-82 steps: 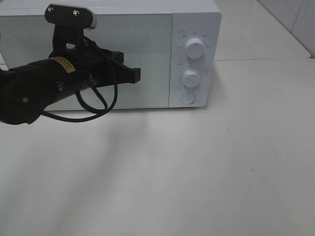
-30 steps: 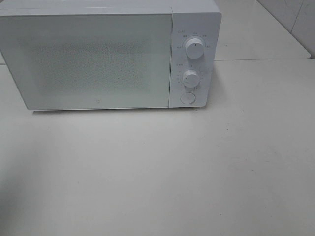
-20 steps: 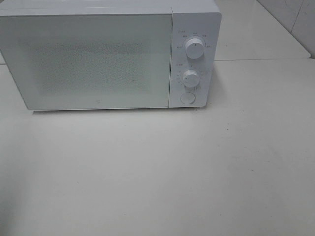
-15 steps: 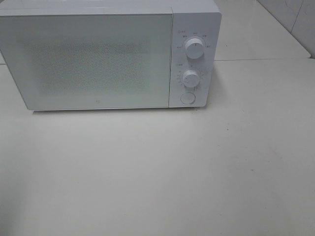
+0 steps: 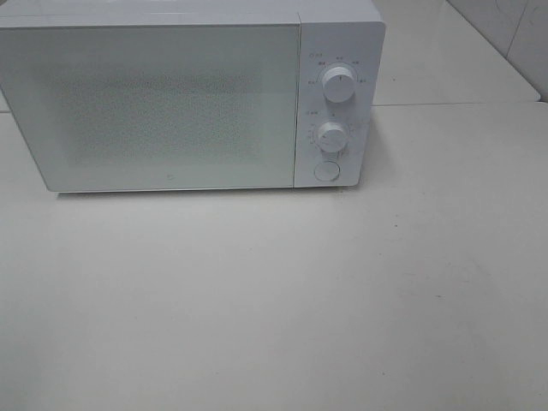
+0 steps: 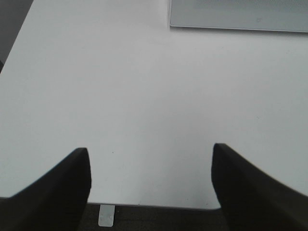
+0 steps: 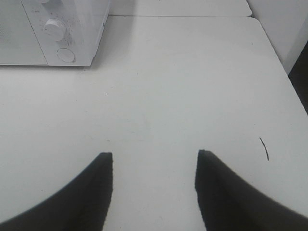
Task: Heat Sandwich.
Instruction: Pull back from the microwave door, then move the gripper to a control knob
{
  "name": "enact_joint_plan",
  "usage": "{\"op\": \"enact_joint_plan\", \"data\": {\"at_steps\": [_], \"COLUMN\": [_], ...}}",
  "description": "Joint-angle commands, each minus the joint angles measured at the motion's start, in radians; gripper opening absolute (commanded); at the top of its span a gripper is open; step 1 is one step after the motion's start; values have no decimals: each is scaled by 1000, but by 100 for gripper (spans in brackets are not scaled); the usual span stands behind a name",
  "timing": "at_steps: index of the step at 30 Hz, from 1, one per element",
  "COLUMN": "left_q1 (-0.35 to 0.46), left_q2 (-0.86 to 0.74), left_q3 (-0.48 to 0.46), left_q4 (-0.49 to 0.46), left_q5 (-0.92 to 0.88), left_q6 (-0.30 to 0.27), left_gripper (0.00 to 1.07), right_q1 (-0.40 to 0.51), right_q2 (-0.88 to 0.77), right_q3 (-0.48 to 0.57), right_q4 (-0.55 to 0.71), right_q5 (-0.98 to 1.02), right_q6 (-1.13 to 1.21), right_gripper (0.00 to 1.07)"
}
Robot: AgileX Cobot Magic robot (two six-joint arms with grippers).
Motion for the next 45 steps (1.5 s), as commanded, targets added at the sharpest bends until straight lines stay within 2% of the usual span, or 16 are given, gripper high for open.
{"op": "enact_joint_plan", "data": {"at_steps": [1, 10, 19, 24, 27, 32, 45], "left_q1": [4, -1, -20, -35, -59, -61, -61], "left_q2": [-58, -114, -114, -114, -114, -113, -113], "left_q3": [17, 35, 38, 42, 51, 82, 82], "left_q4": [-8, -6, 54, 52, 52, 15, 24], "left_q5": [16, -2, -39, -64, -102, -154, -154], "left_q6": [-10, -11, -110, -100, -46, -62, -78], "left_gripper": [68, 68, 68, 68, 68, 68, 68], "right_q1": [-5, -5, -5, -5, -5, -5, -5], "right_q2": [-24, -24, -24, -24, -24, -24, -24], "right_q3": [-1, -1, -1, -1, -1, -1, -1], "right_q4": [0, 0, 0, 0, 0, 0, 0], "right_q5": [-12, -12, -12, -12, -12, -12, -12], "right_q6": [-11, -11, -11, -11, -11, -11, -11], "right_gripper": [52, 52, 52, 52, 52, 52, 52]}}
